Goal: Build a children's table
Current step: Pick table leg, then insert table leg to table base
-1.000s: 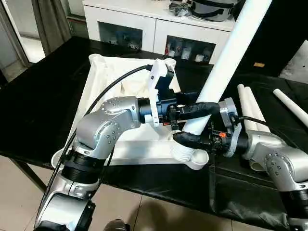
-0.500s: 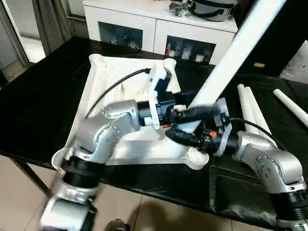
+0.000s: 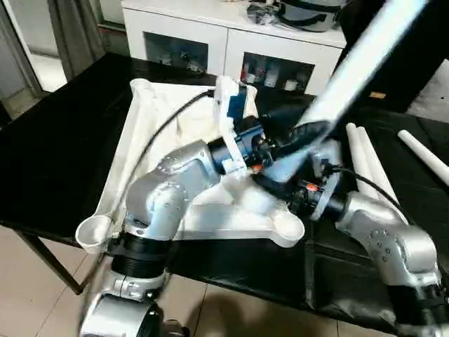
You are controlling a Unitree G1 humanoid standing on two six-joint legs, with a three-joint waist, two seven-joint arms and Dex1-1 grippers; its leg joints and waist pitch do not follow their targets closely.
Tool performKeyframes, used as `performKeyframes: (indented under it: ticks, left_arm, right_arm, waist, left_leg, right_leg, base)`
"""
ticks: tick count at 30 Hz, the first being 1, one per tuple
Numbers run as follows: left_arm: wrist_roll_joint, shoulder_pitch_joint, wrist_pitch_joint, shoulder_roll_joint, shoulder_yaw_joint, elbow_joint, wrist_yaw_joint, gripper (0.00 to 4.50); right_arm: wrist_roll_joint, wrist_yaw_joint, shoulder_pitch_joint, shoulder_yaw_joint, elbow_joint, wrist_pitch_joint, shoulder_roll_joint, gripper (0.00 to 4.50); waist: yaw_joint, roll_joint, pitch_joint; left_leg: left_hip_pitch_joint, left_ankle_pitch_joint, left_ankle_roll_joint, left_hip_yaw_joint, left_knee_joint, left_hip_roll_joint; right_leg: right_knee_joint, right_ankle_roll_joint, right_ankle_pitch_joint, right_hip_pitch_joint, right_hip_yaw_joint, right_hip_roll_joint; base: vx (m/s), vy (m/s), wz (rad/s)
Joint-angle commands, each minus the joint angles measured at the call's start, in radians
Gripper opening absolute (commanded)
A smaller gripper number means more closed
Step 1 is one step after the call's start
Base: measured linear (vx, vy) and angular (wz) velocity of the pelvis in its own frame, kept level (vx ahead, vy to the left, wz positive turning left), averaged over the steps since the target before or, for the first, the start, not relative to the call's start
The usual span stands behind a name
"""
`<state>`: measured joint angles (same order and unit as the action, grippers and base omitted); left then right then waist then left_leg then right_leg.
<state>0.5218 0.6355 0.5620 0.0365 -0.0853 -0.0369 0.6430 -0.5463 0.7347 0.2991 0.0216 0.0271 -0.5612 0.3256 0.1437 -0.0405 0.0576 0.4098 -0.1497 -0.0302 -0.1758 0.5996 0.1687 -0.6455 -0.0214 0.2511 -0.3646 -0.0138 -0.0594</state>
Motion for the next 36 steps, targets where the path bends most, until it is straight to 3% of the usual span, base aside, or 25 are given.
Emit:
performKeyframes:
  ticks: [1, 4, 6, 7, 8, 9, 10, 11, 13, 14, 15, 16, 19, 20, 21, 22, 24, 25, 26, 28, 36]
  left_arm:
    - [-0.042, -0.031, -0.018, 0.017, 0.005, -0.008, -0.033, 3.46]
    - [-0.052, -0.065, -0.011, 0.048, 0.002, -0.036, -0.030, 3.46]
    - [-0.103, -0.131, -0.003, 0.135, -0.049, -0.090, 0.003, 3.46]
    - [-0.103, -0.131, -0.003, 0.135, -0.049, -0.090, 0.003, 3.46]
    - [-0.136, -0.161, -0.005, 0.179, -0.082, -0.103, 0.021, 3.46]
    - [-0.145, -0.168, -0.007, 0.189, -0.090, -0.104, 0.025, 3.46]
    - [-0.210, -0.208, -0.039, 0.249, -0.148, -0.093, 0.051, 3.46]
    - [-0.250, -0.225, -0.062, 0.282, -0.189, -0.076, 0.067, 3.46]
    - [-0.300, -0.242, -0.102, 0.318, -0.246, -0.047, 0.097, 3.46]
    - [-0.304, -0.244, -0.106, 0.323, -0.259, -0.042, 0.110, 3.46]
    - [-0.308, -0.246, -0.110, 0.330, -0.274, -0.036, 0.126, 3.46]
    - [-0.310, -0.250, -0.112, 0.335, -0.287, -0.034, 0.140, 3.20]
    - [-0.319, -0.256, -0.108, 0.372, -0.340, -0.030, 0.202, 3.13]
    - [-0.319, -0.256, -0.101, 0.380, -0.350, -0.029, 0.212, 2.94]
    - [-0.325, -0.255, -0.102, 0.382, -0.358, -0.022, 0.215, 2.80]
    - [-0.331, -0.252, -0.093, 0.380, -0.364, -0.014, 0.210, 2.72]
    - [-0.341, -0.248, -0.087, 0.374, -0.370, -0.003, 0.206, 2.69]
    - [-0.348, -0.242, -0.083, 0.364, -0.384, 0.008, 0.208, 2.49]
    - [-0.353, -0.239, -0.080, 0.356, -0.395, 0.014, 0.211, 2.49]
    - [-0.369, -0.231, -0.091, 0.343, -0.420, 0.030, 0.224, 2.27]
    - [-0.458, -0.160, -0.127, 0.329, -0.465, 0.146, 0.195, 1.56]
  right_arm:
    - [0.011, -0.044, -0.019, 0.038, 0.049, -0.011, 0.009, 1.91]
    - [0.027, -0.065, -0.048, 0.035, 0.082, -0.010, 0.009, 1.91]
    - [0.077, -0.114, -0.099, 0.023, 0.115, 0.016, 0.002, 1.91]
    - [0.077, -0.114, -0.099, 0.023, 0.115, 0.016, 0.002, 1.91]
    - [0.100, -0.140, -0.118, 0.020, 0.123, 0.032, -0.005, 1.91]
    - [0.105, -0.148, -0.122, 0.020, 0.125, 0.036, -0.007, 1.91]
    - [0.136, -0.192, -0.144, 0.019, 0.134, 0.061, -0.018, 1.91]
    - [0.153, -0.219, -0.154, 0.022, 0.141, 0.076, -0.026, 1.91]
    - [0.177, -0.244, -0.170, 0.022, 0.150, 0.102, -0.030, 1.91]
    - [0.175, -0.240, -0.174, 0.021, 0.152, 0.102, -0.028, 1.91]
    - [0.172, -0.236, -0.179, 0.020, 0.155, 0.101, -0.025, 1.91]
    - [0.170, -0.232, -0.184, 0.020, 0.162, 0.097, -0.022, 1.91]
    - [0.140, -0.197, -0.202, 0.027, 0.180, 0.071, -0.004, 1.91]
    - [0.136, -0.191, -0.206, 0.030, 0.184, 0.070, 0.000, 1.91]
    - [0.137, -0.192, -0.211, 0.035, 0.189, 0.072, 0.002, 1.91]
    - [0.136, -0.195, -0.217, 0.042, 0.195, 0.072, 0.005, 1.91]
    - [0.136, -0.200, -0.221, 0.047, 0.200, 0.074, 0.007, 1.91]
    - [0.136, -0.210, -0.227, 0.057, 0.208, 0.075, 0.009, 1.91]
    - [0.138, -0.217, -0.232, 0.064, 0.213, 0.075, 0.011, 1.91]
    - [0.144, -0.224, -0.241, 0.070, 0.221, 0.078, 0.018, 1.91]
    - [0.139, -0.211, -0.259, 0.069, 0.237, 0.069, 0.040, 1.91]
  waist:
    - [-0.003, 0.001, -0.066]
    - [-0.006, 0.002, -0.069]
    - [-0.004, 0.012, -0.068]
    - [-0.006, 0.011, -0.066]
    - [-0.007, 0.017, -0.064]
    - [-0.011, 0.014, -0.062]
    - [-0.009, 0.026, -0.063]
    - [-0.008, 0.020, -0.057]
    - [-0.010, 0.019, -0.058]
    - [-0.007, 0.025, -0.058]
    - [-0.008, 0.022, -0.057]
    - [-0.006, 0.025, -0.058]
    - [-0.009, 0.031, -0.057]
    - [-0.009, 0.027, -0.059]
    - [-0.008, 0.041, -0.060]
    - [-0.011, 0.035, -0.059]
    - [-0.011, 0.034, -0.060]
    - [-0.010, 0.044, -0.061]
    - [-0.011, 0.040, -0.060]
    - [-0.010, 0.047, -0.061]
    - [-0.015, 0.045, -0.062]
  left_leg:
    - [-0.040, -0.181, -0.026, 0.023, -0.075, 0.060]
    - [-0.040, -0.169, -0.027, 0.023, -0.075, 0.060]
    - [-0.041, -0.174, -0.031, 0.025, -0.076, 0.061]
    - [-0.041, -0.189, -0.036, 0.024, -0.079, 0.060]
    - [-0.045, -0.226, -0.049, 0.025, -0.082, 0.061]
    - [-0.044, -0.242, -0.055, 0.024, -0.085, 0.060]
    - [-0.048, -0.271, -0.070, 0.025, -0.086, 0.060]
    - [-0.045, -0.291, -0.072, 0.028, -0.091, 0.061]
    - [-0.050, -0.327, -0.086, 0.027, -0.093, 0.060]
    - [-0.053, -0.337, -0.095, 0.028, -0.094, 0.061]
    - [-0.052, -0.341, -0.095, 0.029, -0.095, 0.060]
    - [-0.052, -0.351, -0.099, 0.030, -0.097, 0.061]
    - [-0.050, -0.358, -0.095, 0.030, -0.096, 0.060]
    - [-0.048, -0.342, -0.088, 0.028, -0.094, 0.059]
    - [-0.047, -0.321, -0.083, 0.029, -0.092, 0.058]
    - [-0.047, -0.317, -0.079, 0.026, -0.092, 0.058]
    - [-0.045, -0.301, -0.072, 0.025, -0.089, 0.057]
    - [-0.045, -0.290, -0.067, 0.026, -0.087, 0.057]
    - [-0.045, -0.292, -0.064, 0.024, -0.087, 0.057]
    - [-0.046, -0.297, -0.064, 0.025, -0.087, 0.058]
    - [-0.043, -0.294, -0.054, 0.027, -0.087, 0.057]
  right_leg:
    - [0.082, 0.179, -0.004, 0.026, 0.028, -0.079]
    - [0.078, 0.170, -0.040, 0.026, 0.028, -0.076]
    - [0.079, 0.164, -0.036, 0.020, 0.028, -0.075]
    - [0.080, 0.160, -0.021, 0.020, 0.029, -0.074]
    - [0.085, 0.153, 0.019, 0.014, 0.029, -0.073]
    - [0.086, 0.154, 0.041, 0.015, 0.030, -0.072]
    - [0.088, 0.155, 0.072, 0.012, 0.030, -0.073]
    - [0.097, 0.133, 0.114, 0.009, 0.033, -0.075]
    - [0.096, 0.114, 0.174, 0.005, 0.036, -0.075]
    - [0.096, 0.115, 0.186, 0.002, 0.036, -0.077]
    - [0.099, 0.116, 0.190, 0.002, 0.036, -0.077]
    - [0.096, 0.122, 0.184, 0.001, 0.036, -0.077]
    - [0.095, 0.135, 0.149, 0.002, 0.036, -0.077]
    - [0.091, 0.138, 0.123, 0.005, 0.036, -0.076]
    - [0.088, 0.144, 0.100, 0.004, 0.037, -0.077]
    - [0.091, 0.144, 0.092, 0.005, 0.037, -0.075]
    - [0.089, 0.153, 0.078, 0.008, 0.036, -0.076]
    - [0.088, 0.157, 0.075, 0.008, 0.038, -0.077]
    - [0.091, 0.157, 0.088, 0.008, 0.037, -0.076]
    - [0.092, 0.157, 0.112, 0.007, 0.037, -0.078]
    - [0.096, 0.148, 0.133, 0.010, 0.037, -0.077]
  base:
    - [0.000, 0.000, 0.00]
    - [0.000, 0.000, 0.00]
    - [0.000, 0.000, 0.00]
    - [0.000, 0.000, 0.00]
    - [0.000, 0.000, 0.00]
    - [0.000, 0.000, 0.00]
    - [0.000, 0.000, 0.00]
    - [0.000, 0.000, 0.00]
    - [0.000, 0.000, 0.00]
    - [0.000, 0.000, 0.00]
    - [0.000, 0.000, 0.00]
    - [0.000, 0.000, 0.00]
    - [0.000, 0.000, 0.00]
    - [0.000, 0.000, 0.00]
    - [0.000, 0.000, 0.00]
    - [0.000, 0.000, 0.00]
    - [0.000, 0.000, 0.00]
    - [0.000, 0.000, 0.00]
    - [0.000, 0.000, 0.00]
    - [0.000, 0.000, 0.00]
    - [0.000, 0.000, 0.00]
